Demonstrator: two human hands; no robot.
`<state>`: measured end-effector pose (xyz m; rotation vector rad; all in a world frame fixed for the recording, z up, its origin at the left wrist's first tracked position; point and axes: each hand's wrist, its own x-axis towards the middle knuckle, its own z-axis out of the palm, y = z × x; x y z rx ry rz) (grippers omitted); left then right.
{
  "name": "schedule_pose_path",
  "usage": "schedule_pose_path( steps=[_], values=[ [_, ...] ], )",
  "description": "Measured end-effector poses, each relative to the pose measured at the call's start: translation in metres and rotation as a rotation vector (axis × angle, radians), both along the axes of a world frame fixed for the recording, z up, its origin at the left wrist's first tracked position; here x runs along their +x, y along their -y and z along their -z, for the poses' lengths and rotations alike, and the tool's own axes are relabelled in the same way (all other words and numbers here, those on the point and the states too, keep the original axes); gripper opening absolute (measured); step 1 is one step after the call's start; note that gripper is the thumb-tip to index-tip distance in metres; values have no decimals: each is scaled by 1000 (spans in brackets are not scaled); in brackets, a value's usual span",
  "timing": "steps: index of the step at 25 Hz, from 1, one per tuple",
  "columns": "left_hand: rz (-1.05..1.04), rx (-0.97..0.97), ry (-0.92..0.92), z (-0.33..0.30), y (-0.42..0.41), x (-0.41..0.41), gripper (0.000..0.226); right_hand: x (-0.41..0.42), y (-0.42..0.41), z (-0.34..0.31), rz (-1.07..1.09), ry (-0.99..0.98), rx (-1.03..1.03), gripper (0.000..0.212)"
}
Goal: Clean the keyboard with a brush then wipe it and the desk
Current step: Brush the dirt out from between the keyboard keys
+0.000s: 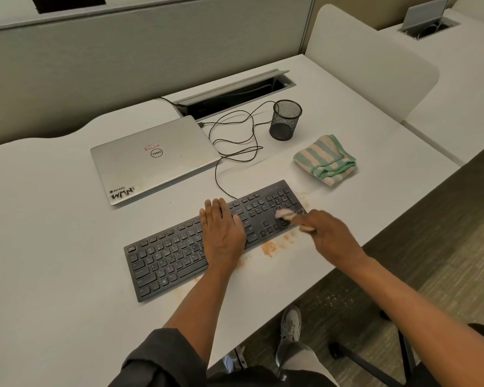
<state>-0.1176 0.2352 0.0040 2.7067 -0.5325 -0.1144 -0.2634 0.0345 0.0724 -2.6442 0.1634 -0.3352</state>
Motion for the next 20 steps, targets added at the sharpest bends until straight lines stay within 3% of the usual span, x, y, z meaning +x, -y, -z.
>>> schedule_pose_path(
  steps=[3,6,11,16,20],
  values=[
    [0,-5,2,0,1,0,63,-3,9,4,124,22,78,39],
    [4,9,-5,1,1,0,63,0,30,-5,337,65,124,24],
    [-1,4,-6,1,1,0,64,8,11,-19,193,27,244,20],
    [-6,3,-2,0,1,0,64,13,24,-25,392,38,211,13],
    [-2,5,-4,1,1,0,64,19,8,-35,288,59,179,17]
  ],
)
